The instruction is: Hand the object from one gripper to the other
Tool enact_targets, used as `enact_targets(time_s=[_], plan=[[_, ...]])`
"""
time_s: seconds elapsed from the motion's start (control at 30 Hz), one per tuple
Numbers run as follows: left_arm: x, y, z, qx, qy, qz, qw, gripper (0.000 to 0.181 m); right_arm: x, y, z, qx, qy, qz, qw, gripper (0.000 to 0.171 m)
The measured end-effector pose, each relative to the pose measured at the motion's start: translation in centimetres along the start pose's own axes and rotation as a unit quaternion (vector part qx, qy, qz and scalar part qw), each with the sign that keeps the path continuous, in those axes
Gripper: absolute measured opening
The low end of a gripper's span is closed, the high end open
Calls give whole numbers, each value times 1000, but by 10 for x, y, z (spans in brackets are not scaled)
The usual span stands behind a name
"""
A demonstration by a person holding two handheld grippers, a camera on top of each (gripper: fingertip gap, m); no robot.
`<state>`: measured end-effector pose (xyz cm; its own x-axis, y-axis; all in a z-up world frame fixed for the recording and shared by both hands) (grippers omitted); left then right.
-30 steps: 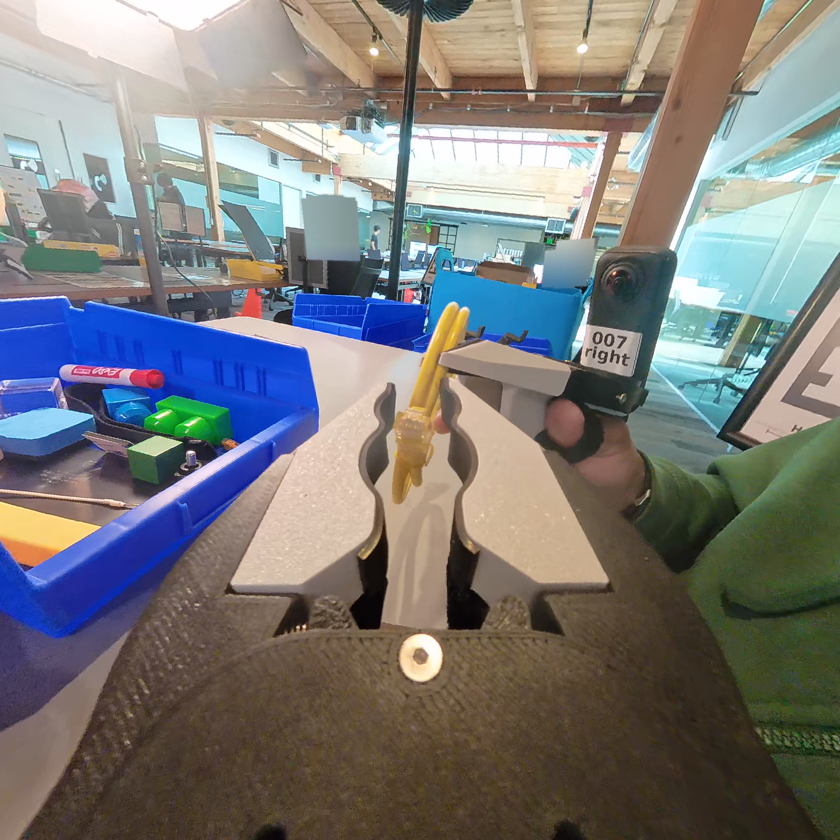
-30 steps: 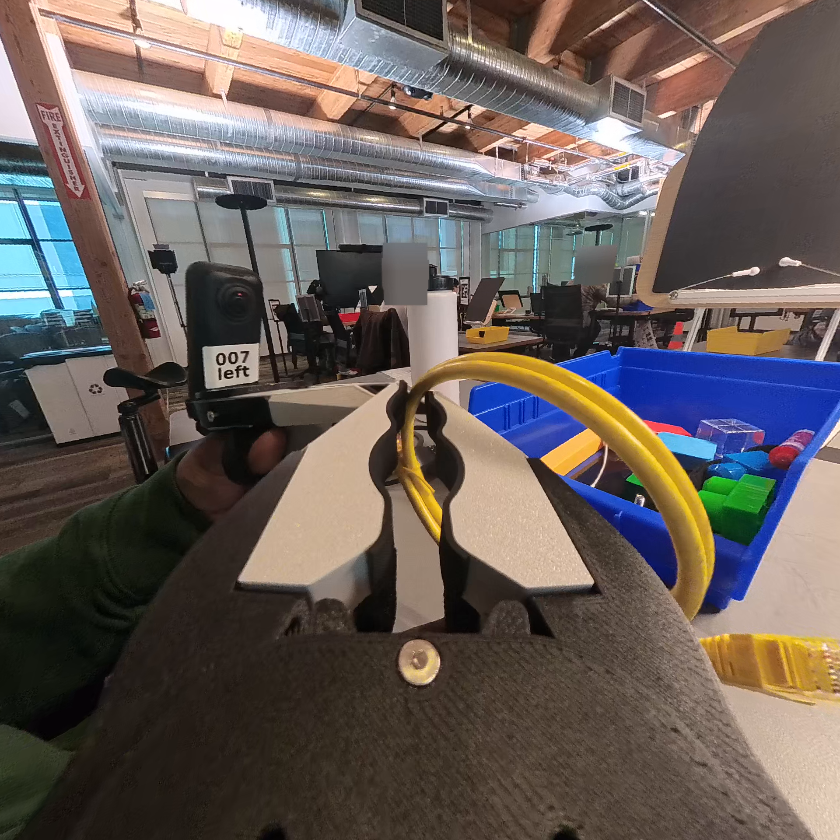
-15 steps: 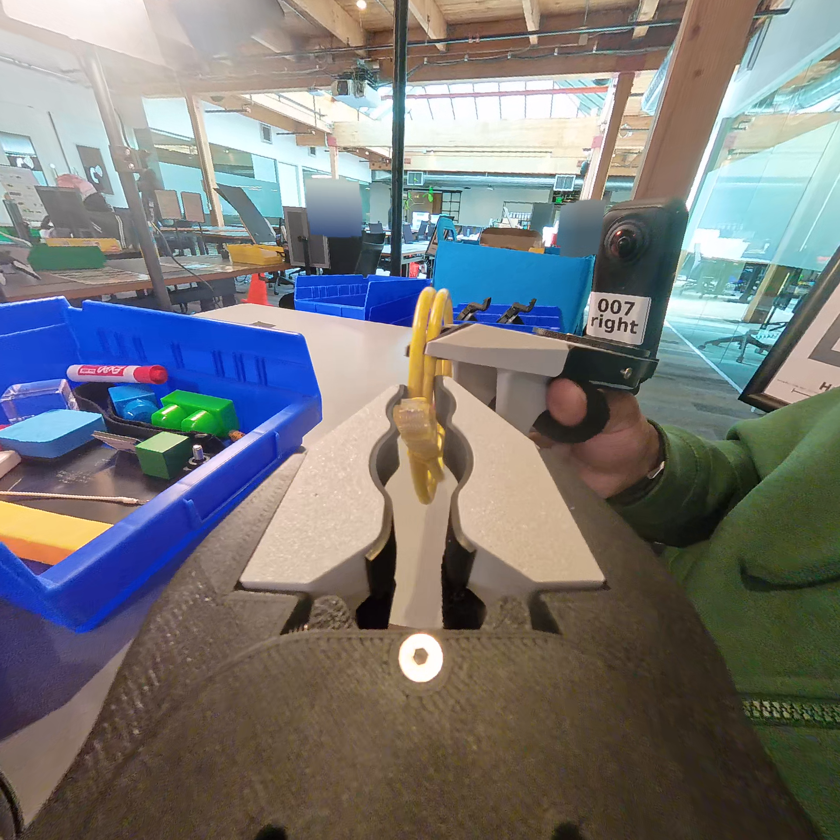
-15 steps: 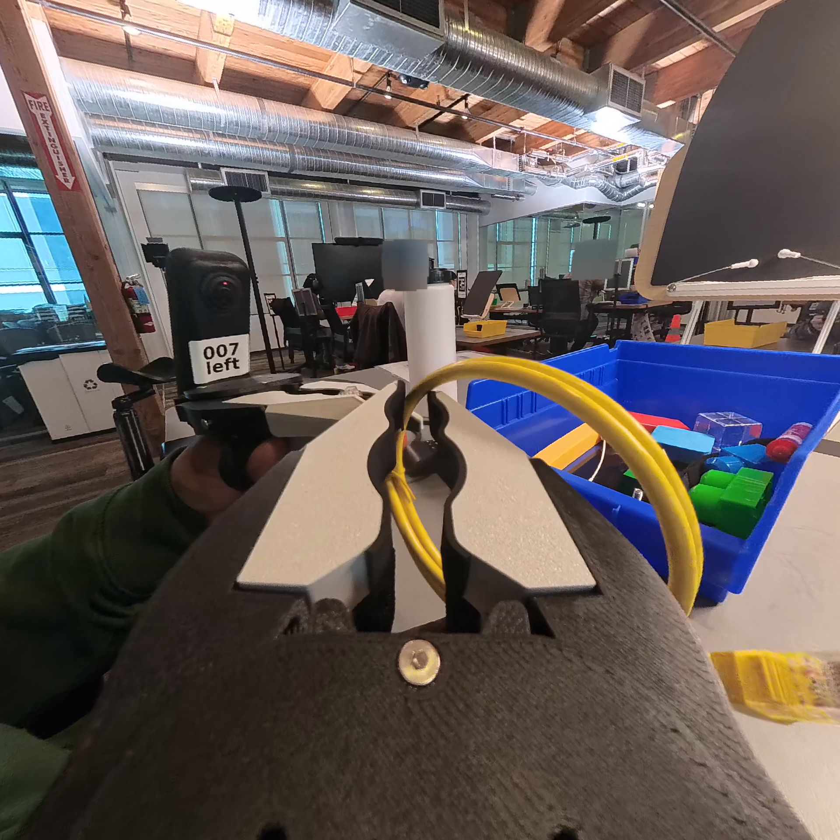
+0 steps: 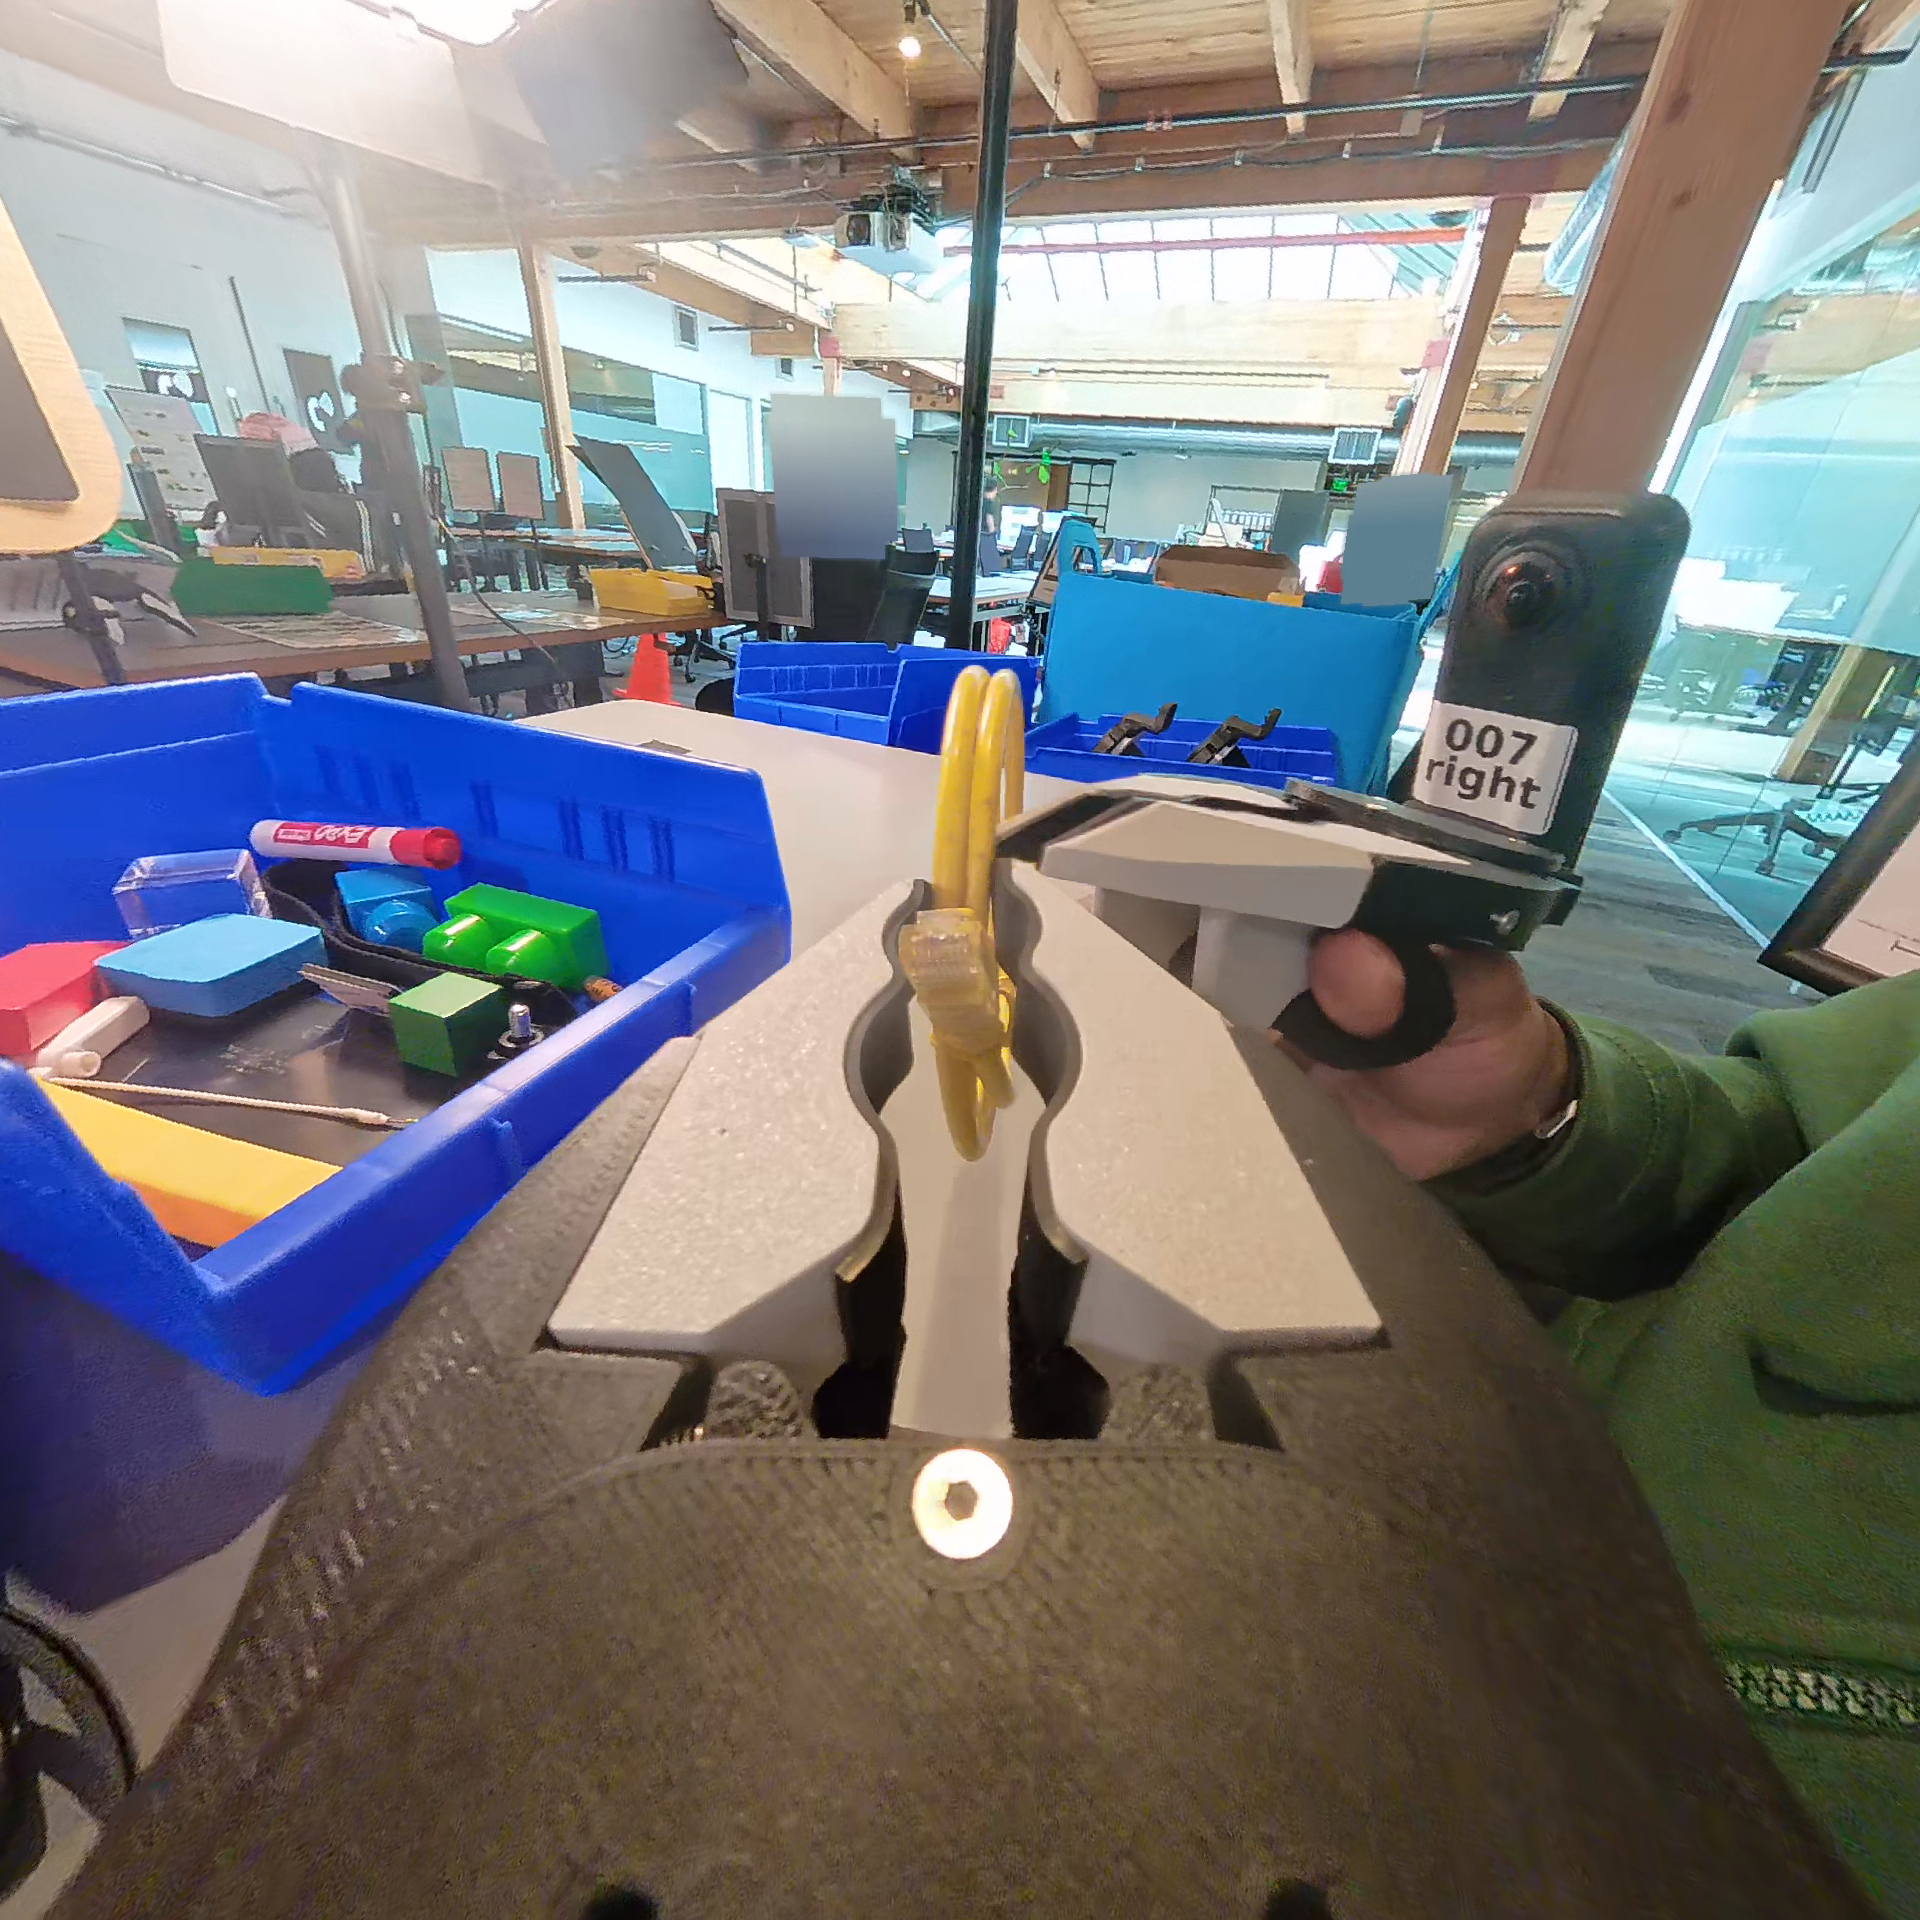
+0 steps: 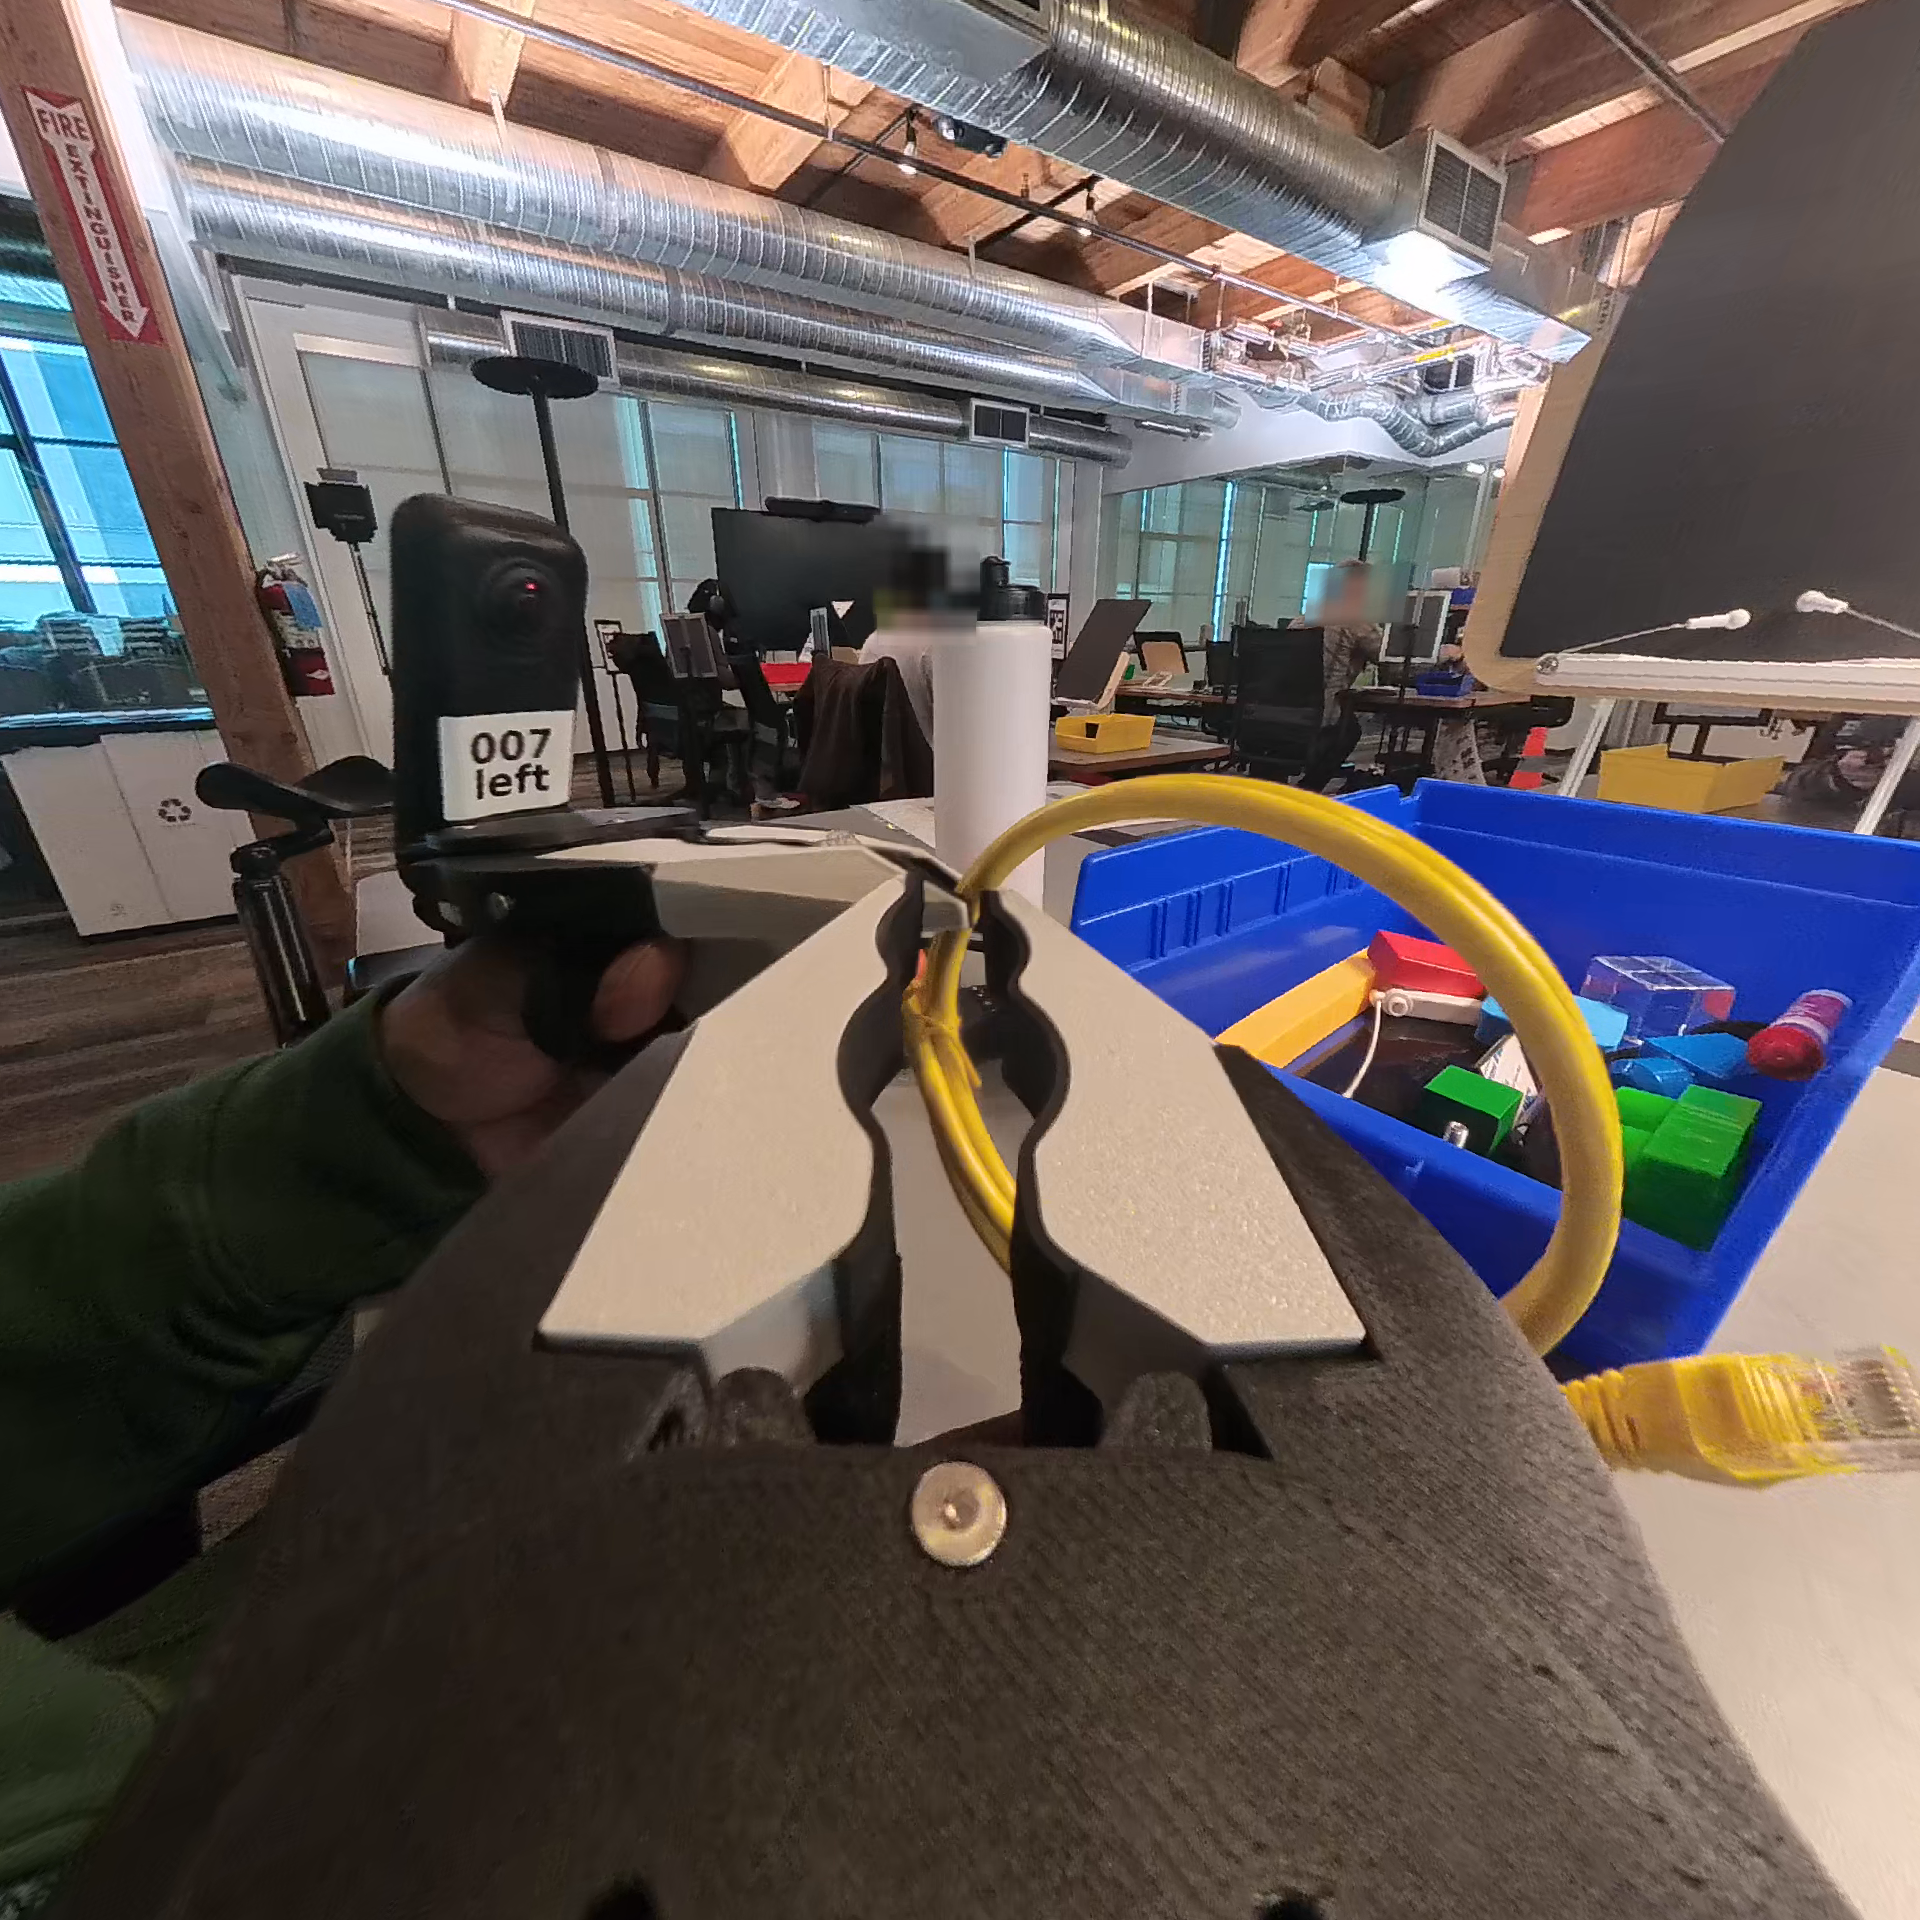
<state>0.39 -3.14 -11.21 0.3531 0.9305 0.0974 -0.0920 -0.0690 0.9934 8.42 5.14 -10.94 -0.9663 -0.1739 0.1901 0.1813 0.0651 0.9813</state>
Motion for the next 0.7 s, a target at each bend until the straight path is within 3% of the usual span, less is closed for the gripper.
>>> enact_targets(time_s=[0.7], plan=[[-2,1,-3,-14,7,14,1000,11,4,-10,-11,-76,3,-30,997,11]])
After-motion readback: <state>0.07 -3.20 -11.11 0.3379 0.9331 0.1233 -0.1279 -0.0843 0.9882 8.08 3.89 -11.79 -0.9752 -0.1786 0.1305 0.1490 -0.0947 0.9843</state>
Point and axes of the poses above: each gripper's, where its closed fingertips meet, x out along the fingers, y out of its top, z = x × y across the jaws, the point moved 7 cm from there along -x, back along the fingers, and after that the axes turned 9 degrees about -y, right-handed, at the moved point
